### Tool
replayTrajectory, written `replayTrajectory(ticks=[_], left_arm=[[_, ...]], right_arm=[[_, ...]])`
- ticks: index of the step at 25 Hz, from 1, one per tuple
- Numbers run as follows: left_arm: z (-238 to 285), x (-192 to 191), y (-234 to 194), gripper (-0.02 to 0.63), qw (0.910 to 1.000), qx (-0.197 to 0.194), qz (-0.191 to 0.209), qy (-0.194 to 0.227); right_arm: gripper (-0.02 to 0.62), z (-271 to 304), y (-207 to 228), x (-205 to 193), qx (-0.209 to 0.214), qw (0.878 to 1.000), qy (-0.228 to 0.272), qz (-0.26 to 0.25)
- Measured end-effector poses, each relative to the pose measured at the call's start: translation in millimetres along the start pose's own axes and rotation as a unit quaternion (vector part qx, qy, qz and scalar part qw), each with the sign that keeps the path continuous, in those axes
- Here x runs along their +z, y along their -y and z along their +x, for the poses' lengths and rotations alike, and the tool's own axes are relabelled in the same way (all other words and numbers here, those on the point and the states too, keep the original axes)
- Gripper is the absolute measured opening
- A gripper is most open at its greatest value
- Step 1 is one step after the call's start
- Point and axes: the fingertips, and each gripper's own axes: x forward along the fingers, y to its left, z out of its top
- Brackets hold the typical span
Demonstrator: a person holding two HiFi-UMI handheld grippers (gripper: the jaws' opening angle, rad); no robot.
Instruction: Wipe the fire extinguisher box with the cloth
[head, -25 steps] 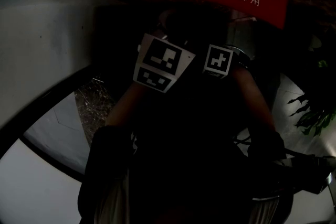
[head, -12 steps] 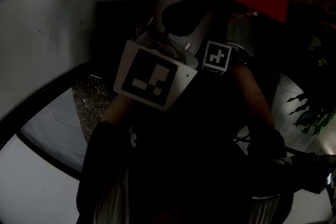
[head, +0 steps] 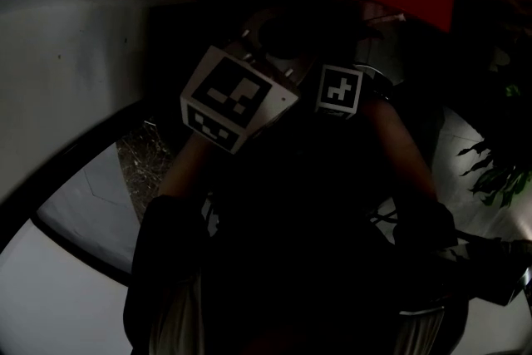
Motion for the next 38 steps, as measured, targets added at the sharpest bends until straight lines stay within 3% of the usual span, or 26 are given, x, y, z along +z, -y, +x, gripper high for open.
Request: replayTrajectory(ticks=[4, 9, 14, 16, 19, 21, 22, 23, 25, 26, 32, 36, 38], left_arm=[[40.3, -76.2, -18.5, 0.051, 0.9926, -0.035, -0.064, -0.097], [86.0, -168.8, -27.7, 0.051, 0.9748, -0.029, -0.068, -0.210], [120.0, -235.7, -29.7, 0.051, 0.9606, -0.005, -0.117, -0.252], [132.7, -264.5, -39.8, 0.051, 0.9537, 0.023, -0.131, -0.269], [152.5, -307.9, -50.8, 0.051, 0.9347, 0.070, -0.180, -0.298], [160.2, -337.2, -33.2, 0.051, 0.9090, 0.066, -0.240, -0.335], [167.1, -344.5, -26.8, 0.051, 0.9039, 0.062, -0.257, -0.336], [179.3, -343.0, -29.6, 0.051, 0.9125, 0.066, -0.255, -0.313], [211.1, -330.0, -48.8, 0.051, 0.9426, 0.082, -0.226, -0.232], [221.6, -329.2, -53.6, 0.051, 0.9487, 0.083, -0.222, -0.209], [227.8, -348.5, -55.3, 0.051, 0.9400, 0.098, -0.235, -0.227], [226.0, -337.3, -50.1, 0.051, 0.9371, 0.080, -0.246, -0.235], [212.5, -330.9, -47.4, 0.051, 0.9307, 0.080, -0.236, -0.267]], right_arm=[[0.000, 6.2, -6.2, -15.2, 0.015, 1.000, -0.017, 0.015], [-0.002, 4.9, -9.4, -20.1, 0.013, 0.999, -0.008, 0.037], [0.000, 3.9, -17.0, -17.0, 0.008, 0.999, 0.008, 0.043], [0.000, 4.7, -19.7, -16.3, 0.005, 0.999, 0.012, 0.046], [-0.001, 6.4, -23.7, -16.8, 0.003, 0.999, 0.016, 0.052], [0.000, 8.1, -26.5, -18.5, 0.004, 0.998, 0.018, 0.057], [0.000, 9.4, -27.8, -19.8, 0.003, 0.998, 0.019, 0.060], [0.000, 10.8, -29.3, -21.4, 0.004, 0.998, 0.018, 0.062], [0.000, 13.0, -32.4, -23.5, 0.004, 0.998, 0.019, 0.063], [0.000, 13.7, -33.5, -24.2, 0.004, 0.998, 0.020, 0.062], [0.000, 18.4, -34.6, -33.3, 0.003, 0.998, 0.008, 0.058], [0.000, 14.2, -30.3, -32.1, 0.002, 0.998, 0.012, 0.057], [0.000, 10.9, -28.4, -28.2, 0.001, 0.999, 0.015, 0.049]])
